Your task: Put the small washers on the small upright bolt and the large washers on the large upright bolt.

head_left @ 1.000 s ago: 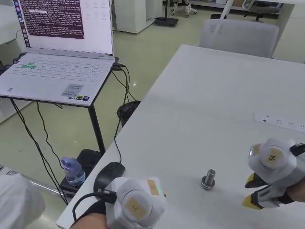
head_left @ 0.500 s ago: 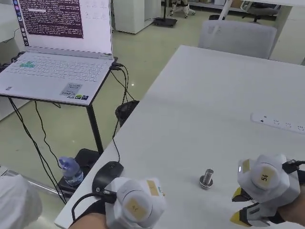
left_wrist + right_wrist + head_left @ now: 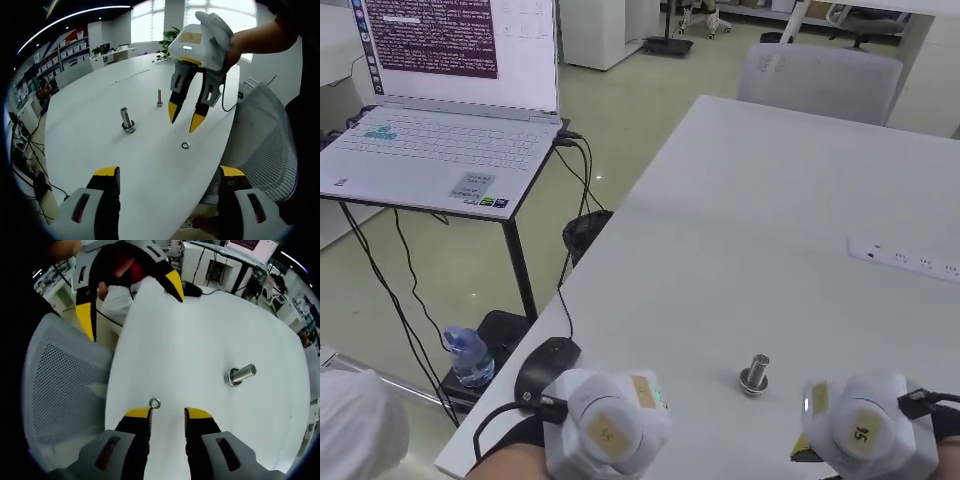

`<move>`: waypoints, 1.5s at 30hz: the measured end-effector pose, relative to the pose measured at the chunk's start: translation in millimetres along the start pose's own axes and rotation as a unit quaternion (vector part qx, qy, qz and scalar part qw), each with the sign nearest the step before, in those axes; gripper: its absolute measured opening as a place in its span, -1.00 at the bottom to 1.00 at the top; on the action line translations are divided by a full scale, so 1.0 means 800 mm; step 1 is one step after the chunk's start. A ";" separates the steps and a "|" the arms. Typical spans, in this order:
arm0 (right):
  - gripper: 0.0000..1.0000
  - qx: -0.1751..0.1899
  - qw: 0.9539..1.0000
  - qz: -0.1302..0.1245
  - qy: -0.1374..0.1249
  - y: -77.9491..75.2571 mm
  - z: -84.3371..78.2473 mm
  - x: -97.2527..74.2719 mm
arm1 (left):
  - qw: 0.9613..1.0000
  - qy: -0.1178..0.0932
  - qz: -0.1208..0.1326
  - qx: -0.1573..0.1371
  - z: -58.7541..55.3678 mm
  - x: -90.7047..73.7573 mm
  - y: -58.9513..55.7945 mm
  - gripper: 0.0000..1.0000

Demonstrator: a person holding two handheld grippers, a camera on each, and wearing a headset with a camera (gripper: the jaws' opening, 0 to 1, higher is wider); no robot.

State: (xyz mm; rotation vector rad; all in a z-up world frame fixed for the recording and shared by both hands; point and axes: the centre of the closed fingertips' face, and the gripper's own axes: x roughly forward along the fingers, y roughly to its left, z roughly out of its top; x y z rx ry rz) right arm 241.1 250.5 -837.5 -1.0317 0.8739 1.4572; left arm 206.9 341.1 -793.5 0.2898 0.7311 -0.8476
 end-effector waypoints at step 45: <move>-0.70 -0.006 0.999 -0.003 0.041 0.022 -0.015 0.053 | 1.000 0.006 -0.014 0.004 -0.010 -0.002 -0.009 0.48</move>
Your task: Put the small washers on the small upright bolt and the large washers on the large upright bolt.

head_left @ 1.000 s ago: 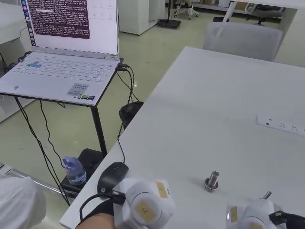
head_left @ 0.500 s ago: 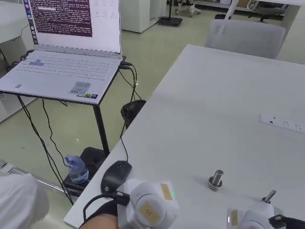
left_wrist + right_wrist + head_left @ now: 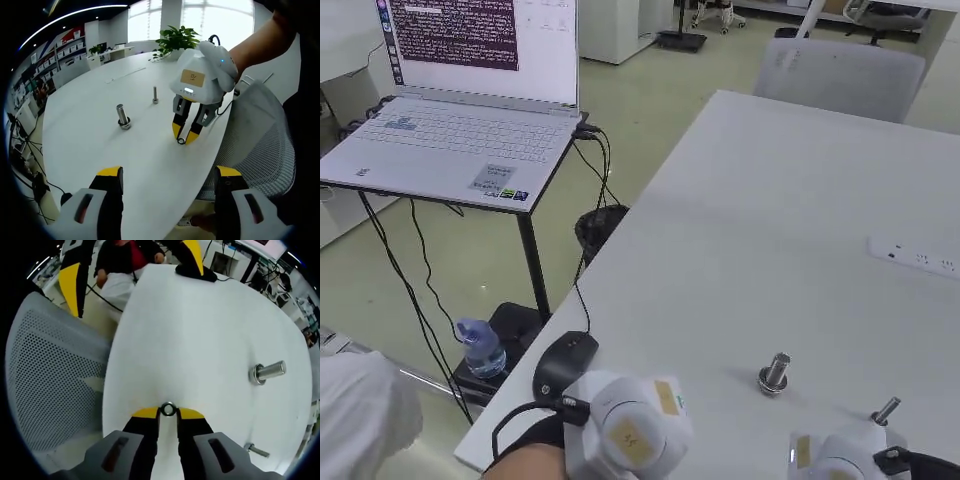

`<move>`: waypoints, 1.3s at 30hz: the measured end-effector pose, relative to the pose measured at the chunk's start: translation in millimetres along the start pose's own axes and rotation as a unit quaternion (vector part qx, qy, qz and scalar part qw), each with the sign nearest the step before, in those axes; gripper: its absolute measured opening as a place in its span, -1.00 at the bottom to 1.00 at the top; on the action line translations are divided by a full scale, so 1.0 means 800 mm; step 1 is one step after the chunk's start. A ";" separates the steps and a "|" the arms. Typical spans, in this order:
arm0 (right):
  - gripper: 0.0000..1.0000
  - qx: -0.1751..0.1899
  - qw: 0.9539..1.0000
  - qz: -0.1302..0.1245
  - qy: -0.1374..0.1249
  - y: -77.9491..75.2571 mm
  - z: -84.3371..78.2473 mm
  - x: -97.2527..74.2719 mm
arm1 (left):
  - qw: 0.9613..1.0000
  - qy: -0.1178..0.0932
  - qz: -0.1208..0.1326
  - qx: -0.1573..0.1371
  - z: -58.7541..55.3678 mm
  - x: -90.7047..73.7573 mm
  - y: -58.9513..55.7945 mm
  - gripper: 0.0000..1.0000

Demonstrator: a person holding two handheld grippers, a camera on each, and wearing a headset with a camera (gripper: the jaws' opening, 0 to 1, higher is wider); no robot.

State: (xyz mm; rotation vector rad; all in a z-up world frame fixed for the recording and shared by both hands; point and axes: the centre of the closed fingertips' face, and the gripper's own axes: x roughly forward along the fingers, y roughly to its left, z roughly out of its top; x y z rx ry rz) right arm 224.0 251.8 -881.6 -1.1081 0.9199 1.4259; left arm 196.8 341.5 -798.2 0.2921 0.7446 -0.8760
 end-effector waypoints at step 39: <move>-0.75 0.096 0.995 -0.016 -0.012 -0.048 -0.062 -0.063 | 1.000 -0.001 0.010 0.002 0.011 0.005 0.010 0.49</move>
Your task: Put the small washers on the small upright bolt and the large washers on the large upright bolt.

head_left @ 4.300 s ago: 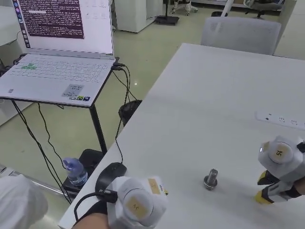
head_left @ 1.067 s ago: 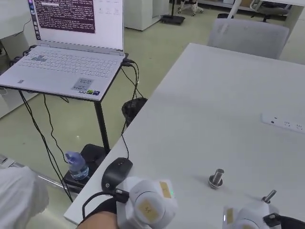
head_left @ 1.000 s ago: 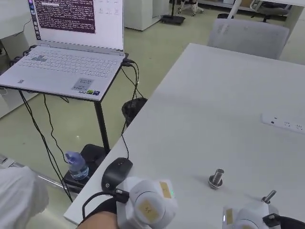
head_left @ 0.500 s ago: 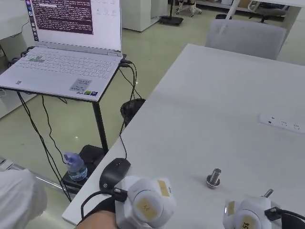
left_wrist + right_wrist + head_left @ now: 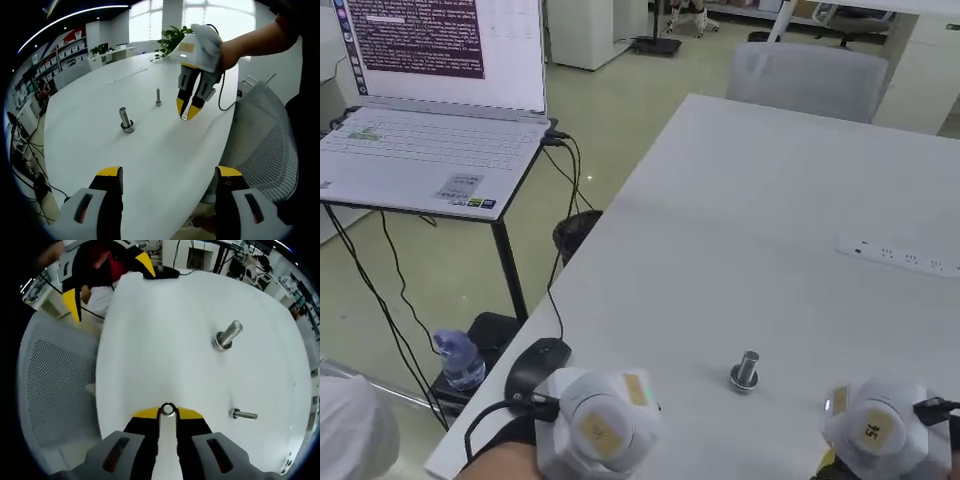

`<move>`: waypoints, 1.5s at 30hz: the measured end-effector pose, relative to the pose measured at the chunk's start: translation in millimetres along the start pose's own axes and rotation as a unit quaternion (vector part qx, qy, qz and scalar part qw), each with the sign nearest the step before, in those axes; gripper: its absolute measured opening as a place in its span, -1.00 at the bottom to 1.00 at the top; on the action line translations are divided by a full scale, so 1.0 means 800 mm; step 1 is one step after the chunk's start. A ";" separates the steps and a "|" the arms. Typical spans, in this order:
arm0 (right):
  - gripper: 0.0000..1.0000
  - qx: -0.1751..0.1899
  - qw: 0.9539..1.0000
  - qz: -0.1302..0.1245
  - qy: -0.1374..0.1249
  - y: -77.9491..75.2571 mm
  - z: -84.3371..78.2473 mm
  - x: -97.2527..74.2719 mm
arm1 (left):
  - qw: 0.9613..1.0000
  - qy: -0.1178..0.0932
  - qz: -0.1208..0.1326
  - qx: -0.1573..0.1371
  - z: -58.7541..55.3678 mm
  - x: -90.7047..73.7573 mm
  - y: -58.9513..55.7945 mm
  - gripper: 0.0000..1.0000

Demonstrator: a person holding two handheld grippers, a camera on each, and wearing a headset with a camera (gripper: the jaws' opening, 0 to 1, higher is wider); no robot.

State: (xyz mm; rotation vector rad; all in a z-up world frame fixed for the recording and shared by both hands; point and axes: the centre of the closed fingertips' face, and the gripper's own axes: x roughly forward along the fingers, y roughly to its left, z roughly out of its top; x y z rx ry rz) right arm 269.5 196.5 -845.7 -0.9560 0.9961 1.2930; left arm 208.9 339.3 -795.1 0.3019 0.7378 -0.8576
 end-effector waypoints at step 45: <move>-0.75 0.045 0.997 -0.060 -0.015 -0.137 -0.005 -0.050 | 1.000 0.016 -0.001 -0.002 -0.002 0.004 0.012 0.48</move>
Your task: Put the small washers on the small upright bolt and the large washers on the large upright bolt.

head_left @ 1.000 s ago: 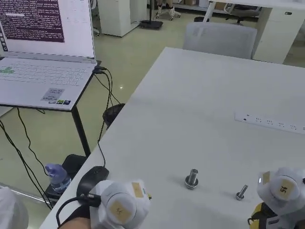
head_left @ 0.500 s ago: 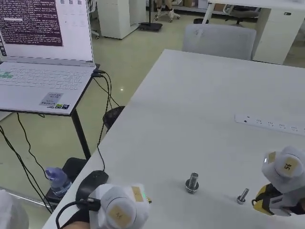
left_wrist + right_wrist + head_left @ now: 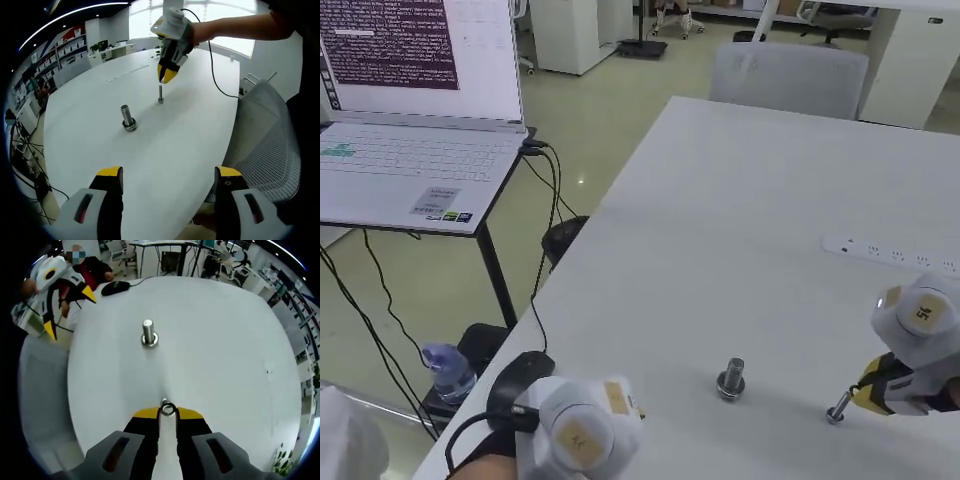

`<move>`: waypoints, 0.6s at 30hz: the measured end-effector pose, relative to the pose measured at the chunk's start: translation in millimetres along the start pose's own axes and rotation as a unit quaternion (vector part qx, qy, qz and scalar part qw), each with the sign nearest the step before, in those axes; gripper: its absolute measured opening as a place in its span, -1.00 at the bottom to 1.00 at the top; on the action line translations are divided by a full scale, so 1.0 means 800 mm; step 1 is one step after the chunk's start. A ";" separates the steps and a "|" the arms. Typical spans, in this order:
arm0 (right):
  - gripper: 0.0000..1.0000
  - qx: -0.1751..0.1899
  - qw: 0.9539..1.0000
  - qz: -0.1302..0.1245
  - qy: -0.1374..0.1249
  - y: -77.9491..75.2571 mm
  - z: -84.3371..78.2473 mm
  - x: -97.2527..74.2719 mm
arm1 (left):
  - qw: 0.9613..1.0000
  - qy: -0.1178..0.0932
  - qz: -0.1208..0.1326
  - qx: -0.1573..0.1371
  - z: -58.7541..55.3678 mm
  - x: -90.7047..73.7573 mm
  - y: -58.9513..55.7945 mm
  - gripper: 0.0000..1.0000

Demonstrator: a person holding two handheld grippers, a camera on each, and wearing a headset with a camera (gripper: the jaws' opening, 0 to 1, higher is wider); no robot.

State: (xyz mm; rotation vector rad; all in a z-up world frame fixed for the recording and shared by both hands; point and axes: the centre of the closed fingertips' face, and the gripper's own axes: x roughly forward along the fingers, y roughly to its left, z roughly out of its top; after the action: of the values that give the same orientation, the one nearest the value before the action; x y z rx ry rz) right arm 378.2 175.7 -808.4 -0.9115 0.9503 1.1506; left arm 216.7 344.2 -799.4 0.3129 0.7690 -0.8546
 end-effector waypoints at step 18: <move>-0.74 0.007 1.000 0.021 0.019 0.000 -0.006 0.017 | 1.000 0.000 0.001 -0.006 -0.003 -0.001 0.001 0.44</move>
State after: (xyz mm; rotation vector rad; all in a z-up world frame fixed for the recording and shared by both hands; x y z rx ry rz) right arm 379.2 175.7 -822.8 -0.9081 1.0108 1.1633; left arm 215.7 346.2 -800.5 0.3038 0.7732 -0.8483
